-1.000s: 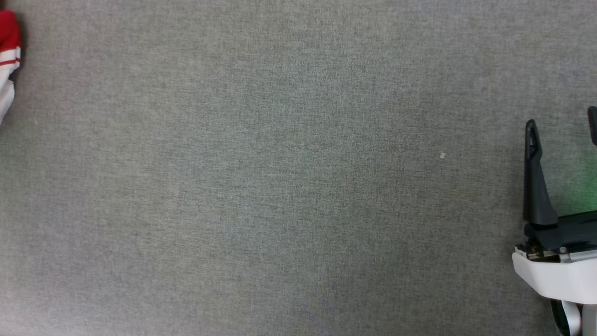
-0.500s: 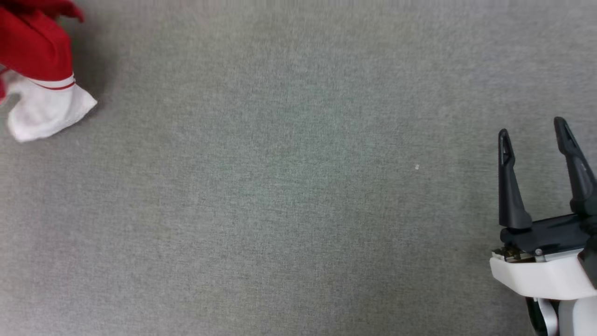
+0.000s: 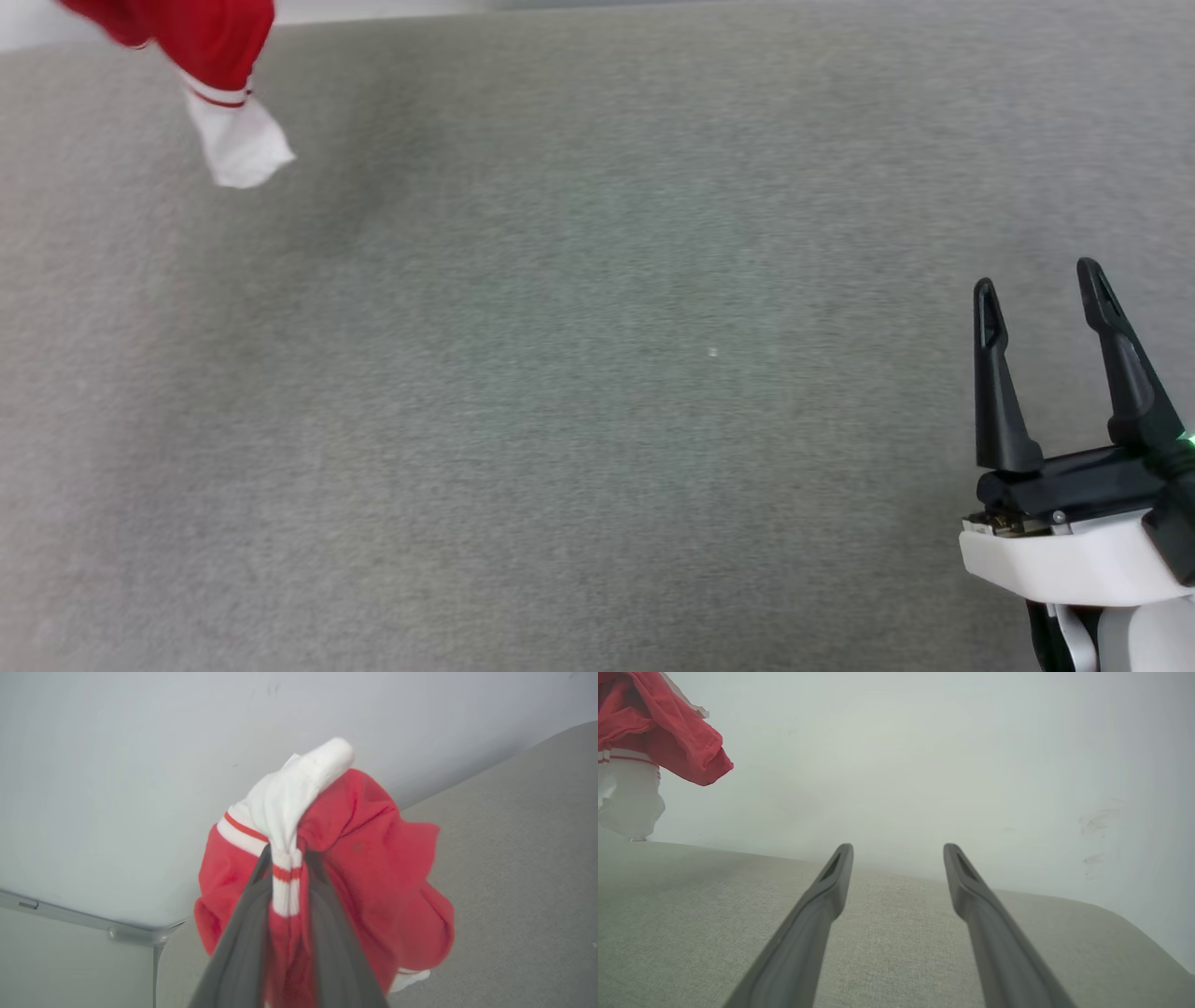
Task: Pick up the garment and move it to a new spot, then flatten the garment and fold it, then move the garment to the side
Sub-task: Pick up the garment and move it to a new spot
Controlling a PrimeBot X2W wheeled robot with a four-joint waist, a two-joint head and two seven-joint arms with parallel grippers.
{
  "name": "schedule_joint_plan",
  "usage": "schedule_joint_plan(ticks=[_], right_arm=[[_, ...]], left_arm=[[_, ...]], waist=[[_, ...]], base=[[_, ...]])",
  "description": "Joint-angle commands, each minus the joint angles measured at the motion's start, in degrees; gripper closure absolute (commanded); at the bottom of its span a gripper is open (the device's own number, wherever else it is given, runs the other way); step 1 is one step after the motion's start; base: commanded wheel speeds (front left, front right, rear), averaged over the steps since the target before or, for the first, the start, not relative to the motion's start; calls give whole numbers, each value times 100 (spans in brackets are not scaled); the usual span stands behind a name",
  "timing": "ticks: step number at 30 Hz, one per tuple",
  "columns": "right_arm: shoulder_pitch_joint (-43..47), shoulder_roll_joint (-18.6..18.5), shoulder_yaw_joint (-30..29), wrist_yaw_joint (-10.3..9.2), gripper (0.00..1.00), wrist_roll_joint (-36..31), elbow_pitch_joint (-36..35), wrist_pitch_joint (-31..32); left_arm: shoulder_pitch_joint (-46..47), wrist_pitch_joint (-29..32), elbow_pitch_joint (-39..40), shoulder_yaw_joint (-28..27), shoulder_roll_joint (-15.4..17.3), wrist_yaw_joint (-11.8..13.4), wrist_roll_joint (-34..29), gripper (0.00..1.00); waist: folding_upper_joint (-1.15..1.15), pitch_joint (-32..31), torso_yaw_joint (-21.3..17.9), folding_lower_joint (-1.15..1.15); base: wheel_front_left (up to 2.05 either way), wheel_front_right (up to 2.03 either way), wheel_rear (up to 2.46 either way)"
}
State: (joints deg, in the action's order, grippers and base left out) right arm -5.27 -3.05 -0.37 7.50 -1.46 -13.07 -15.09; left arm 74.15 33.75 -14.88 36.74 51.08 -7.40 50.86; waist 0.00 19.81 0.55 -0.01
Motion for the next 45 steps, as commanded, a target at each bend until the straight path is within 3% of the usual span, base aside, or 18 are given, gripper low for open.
schedule_joint_plan(ticks=[1,9,16,24,33,40,41,42,45], right_arm=[[73,24,-17,-2,0,92,6,-12],[120,24,-58,-2,0,324,37,-12],[121,24,-29,-2,0,417,56,-12],[168,24,-53,-3,0,406,66,-12],[108,22,-10,-3,0,379,154,-12],[178,22,-26,-3,0,352,224,-12],[199,22,-18,-2,0,345,242,-13],[219,22,-19,-3,0,340,260,-12],[280,22,-16,-3,0,296,297,-12]], left_arm=[[134,33,118,86,-58,1,-40,100],[371,88,727,690,-538,1,-100,100],[-56,-115,954,1177,-852,0,-88,100],[-1111,-467,961,2013,-1353,0,-30,100],[-2213,-853,290,3244,-2171,0,69,100],[-2482,-1403,-209,3514,-2636,-5,96,100],[-2438,-1567,-269,3464,-2668,-5,59,82],[-2373,-1769,-318,3384,-2700,14,-20,0],[-2288,-2425,-348,3168,-2804,156,-205,0]], waist=[[0,-152,-315,1],[0,-192,-928,1],[0,-203,-1174,1],[0,-167,-1187,1],[0,-38,-1108,1],[0,-104,-1022,1],[0,-147,-999,1],[0,-202,-974,1],[0,-399,-896,1]], base=[[0,0,0],[0,0,0],[0,0,0],[0,0,0],[0,0,0],[0,0,0],[0,0,0],[0,0,0],[0,0,0]])
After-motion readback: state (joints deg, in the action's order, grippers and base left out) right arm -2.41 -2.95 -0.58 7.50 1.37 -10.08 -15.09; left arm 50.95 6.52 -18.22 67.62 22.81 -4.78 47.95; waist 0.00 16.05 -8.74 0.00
